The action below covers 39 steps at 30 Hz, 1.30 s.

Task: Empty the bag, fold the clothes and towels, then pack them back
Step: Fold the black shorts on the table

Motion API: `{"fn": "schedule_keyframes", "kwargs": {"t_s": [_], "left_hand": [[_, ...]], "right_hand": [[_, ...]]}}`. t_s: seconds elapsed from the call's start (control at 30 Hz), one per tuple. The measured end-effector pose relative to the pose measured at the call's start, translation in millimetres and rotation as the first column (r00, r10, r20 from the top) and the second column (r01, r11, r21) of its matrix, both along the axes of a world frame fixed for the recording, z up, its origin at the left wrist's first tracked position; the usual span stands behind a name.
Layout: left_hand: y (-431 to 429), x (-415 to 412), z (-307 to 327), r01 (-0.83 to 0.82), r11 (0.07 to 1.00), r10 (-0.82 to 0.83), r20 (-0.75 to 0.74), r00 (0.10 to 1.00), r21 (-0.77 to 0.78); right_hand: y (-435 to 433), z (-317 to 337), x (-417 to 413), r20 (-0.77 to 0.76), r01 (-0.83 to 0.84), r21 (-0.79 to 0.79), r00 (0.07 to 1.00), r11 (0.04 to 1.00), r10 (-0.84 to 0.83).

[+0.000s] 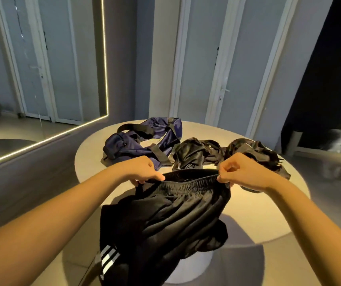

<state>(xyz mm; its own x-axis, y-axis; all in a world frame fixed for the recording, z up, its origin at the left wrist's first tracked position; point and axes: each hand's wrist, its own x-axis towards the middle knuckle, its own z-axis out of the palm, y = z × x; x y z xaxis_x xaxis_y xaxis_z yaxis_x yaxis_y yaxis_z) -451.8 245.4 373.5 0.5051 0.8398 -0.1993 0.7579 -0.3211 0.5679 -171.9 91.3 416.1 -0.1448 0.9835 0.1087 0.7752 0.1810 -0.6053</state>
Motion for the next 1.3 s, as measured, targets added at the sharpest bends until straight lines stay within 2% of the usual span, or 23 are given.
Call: {"fn": "schedule_keyframes", "kwargs": {"t_s": [0.1,0.23,0.27,0.33,0.4,0.5,0.63,0.7,0.8,0.93,1.03,1.1,1.13,1.2,1.27,1.3], "left_hand": [[4,2,-7,0.079,0.987,-0.071,-0.056,0.996,0.137],[13,-14,-18,0.18,0.984,-0.18,-0.007,0.984,0.016],[15,-22,-22,0.192,0.981,-0.192,-0.033,0.981,-0.005],[18,-36,-31,0.235,0.972,-0.231,-0.13,0.964,0.019],[18,-47,-27,0.267,0.961,-0.254,-0.145,0.956,0.078],[16,-63,10,0.21,0.954,-0.229,0.069,0.971,0.214],[-5,-72,88,0.087,0.925,-0.208,0.305,0.929,0.369],[-21,-75,121,0.052,0.92,-0.233,0.436,0.869,0.389],[-46,-75,160,0.063,0.92,-0.308,0.614,0.726,0.387],[-84,-78,197,0.206,0.912,-0.41,0.77,0.49,0.354],[-100,-84,212,0.295,0.898,-0.427,0.805,0.412,0.326],[-102,-92,219,0.326,0.885,-0.453,0.778,0.436,0.333],[-102,-96,221,0.316,0.883,-0.465,0.742,0.483,0.347],[-93,-104,224,0.219,0.884,-0.451,0.628,0.634,0.414],[-82,-106,222,0.092,0.842,-0.383,0.469,0.795,0.532],[-79,-104,221,0.061,0.812,-0.353,0.404,0.844,0.581]], "right_hand": [[1,-4,8,0.007,0.017,0.027,1.0,0.999,-0.017],[6,-7,16,-0.017,0.051,0.067,0.999,0.996,-0.05],[8,-7,19,-0.028,0.06,0.078,0.998,0.995,-0.058],[10,-8,23,-0.047,0.086,0.106,0.996,0.991,-0.081],[10,-7,26,-0.072,0.103,0.129,0.993,0.986,-0.094],[7,-1,32,-0.097,0.14,0.162,0.987,0.977,-0.126],[6,35,33,0.057,0.137,0.201,0.987,0.97,-0.151],[0,67,28,0.091,0.122,0.275,0.984,0.954,-0.152],[-18,114,24,0.0,0.132,0.395,0.99,0.909,-0.143],[-46,158,18,-0.072,0.142,0.471,0.99,0.871,-0.122],[-70,177,14,-0.13,0.108,0.469,0.99,0.876,-0.052],[-85,183,13,-0.22,0.085,0.432,0.975,0.898,0.013],[-92,186,13,-0.274,0.078,0.405,0.961,0.911,0.04],[-103,192,11,-0.367,0.047,0.338,0.926,0.94,0.086],[-108,194,7,-0.419,0.026,0.296,0.902,0.955,0.105],[-106,193,4,-0.413,0.045,0.294,0.907,0.955,0.084]]}}
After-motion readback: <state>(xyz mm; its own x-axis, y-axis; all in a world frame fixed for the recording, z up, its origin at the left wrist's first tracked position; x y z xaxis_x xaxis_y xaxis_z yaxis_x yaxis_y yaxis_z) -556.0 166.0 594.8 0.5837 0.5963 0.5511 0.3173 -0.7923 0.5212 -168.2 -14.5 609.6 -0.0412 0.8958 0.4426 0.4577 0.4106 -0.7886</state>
